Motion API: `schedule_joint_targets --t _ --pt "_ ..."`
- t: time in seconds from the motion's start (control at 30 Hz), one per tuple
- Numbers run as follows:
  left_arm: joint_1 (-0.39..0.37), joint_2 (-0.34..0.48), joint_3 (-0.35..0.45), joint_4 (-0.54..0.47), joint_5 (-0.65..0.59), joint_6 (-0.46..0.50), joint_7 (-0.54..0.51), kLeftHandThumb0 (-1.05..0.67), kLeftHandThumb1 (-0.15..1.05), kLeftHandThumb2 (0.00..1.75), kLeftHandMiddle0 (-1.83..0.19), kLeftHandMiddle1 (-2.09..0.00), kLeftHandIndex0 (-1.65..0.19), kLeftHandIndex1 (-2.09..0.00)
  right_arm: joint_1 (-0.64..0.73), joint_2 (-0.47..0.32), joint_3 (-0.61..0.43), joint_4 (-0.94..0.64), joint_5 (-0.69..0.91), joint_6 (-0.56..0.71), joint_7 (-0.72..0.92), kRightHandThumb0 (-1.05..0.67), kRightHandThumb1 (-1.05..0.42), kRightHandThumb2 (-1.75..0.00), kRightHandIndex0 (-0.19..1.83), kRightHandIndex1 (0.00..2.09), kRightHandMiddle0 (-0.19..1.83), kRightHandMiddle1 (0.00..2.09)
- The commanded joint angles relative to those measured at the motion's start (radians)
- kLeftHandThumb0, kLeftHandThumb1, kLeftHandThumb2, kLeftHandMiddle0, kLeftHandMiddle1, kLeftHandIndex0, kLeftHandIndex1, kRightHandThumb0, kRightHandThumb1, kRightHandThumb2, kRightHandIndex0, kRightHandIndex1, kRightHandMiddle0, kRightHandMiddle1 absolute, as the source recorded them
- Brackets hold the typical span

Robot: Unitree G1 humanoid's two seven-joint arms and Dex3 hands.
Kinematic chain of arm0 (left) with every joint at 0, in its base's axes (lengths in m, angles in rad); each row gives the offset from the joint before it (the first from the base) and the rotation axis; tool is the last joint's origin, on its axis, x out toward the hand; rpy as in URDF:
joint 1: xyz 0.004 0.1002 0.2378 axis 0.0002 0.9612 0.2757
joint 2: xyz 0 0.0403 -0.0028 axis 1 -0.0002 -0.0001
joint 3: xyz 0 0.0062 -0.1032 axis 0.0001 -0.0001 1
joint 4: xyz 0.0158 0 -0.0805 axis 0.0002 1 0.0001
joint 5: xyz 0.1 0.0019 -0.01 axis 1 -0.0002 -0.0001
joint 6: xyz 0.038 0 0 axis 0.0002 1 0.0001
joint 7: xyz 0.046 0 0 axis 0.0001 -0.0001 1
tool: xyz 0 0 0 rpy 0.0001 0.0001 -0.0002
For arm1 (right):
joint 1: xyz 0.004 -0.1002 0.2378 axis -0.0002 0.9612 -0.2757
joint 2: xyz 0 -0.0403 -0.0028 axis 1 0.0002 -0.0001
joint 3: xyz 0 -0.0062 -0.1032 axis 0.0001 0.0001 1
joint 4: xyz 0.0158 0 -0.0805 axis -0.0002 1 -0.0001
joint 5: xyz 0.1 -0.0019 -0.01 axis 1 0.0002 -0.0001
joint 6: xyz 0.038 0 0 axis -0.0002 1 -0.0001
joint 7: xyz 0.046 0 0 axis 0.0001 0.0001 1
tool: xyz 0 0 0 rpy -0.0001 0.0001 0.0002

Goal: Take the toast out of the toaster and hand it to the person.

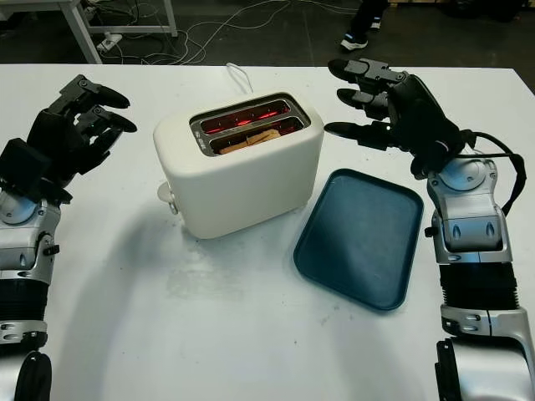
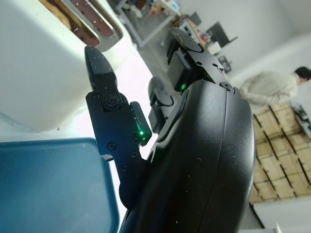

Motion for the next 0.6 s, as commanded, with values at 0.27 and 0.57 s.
schedule_joint_targets --t 0.27,0.57 --pt "0.001 -0.015 0.027 -0.018 -0.073 0.042 -0.018 -1.05 0.88 0.00 -0.47 -1.12 -0.46 -1.04 0.021 0.012 -0.011 -0.025 0.005 0.015 -0.016 -0.18 -0.81 -0.01 0.67 0.17 0.58 0.06" --pt "0.018 -0.006 0.014 -0.041 0.003 0.007 0.047 -1.05 0.92 0.03 -1.07 -0.61 -0.94 -0.59 0.015 0.012 -0.018 -0.021 0.019 0.020 -0.006 -0.11 -0.80 0.00 0.77 0.26 0.69 0.10"
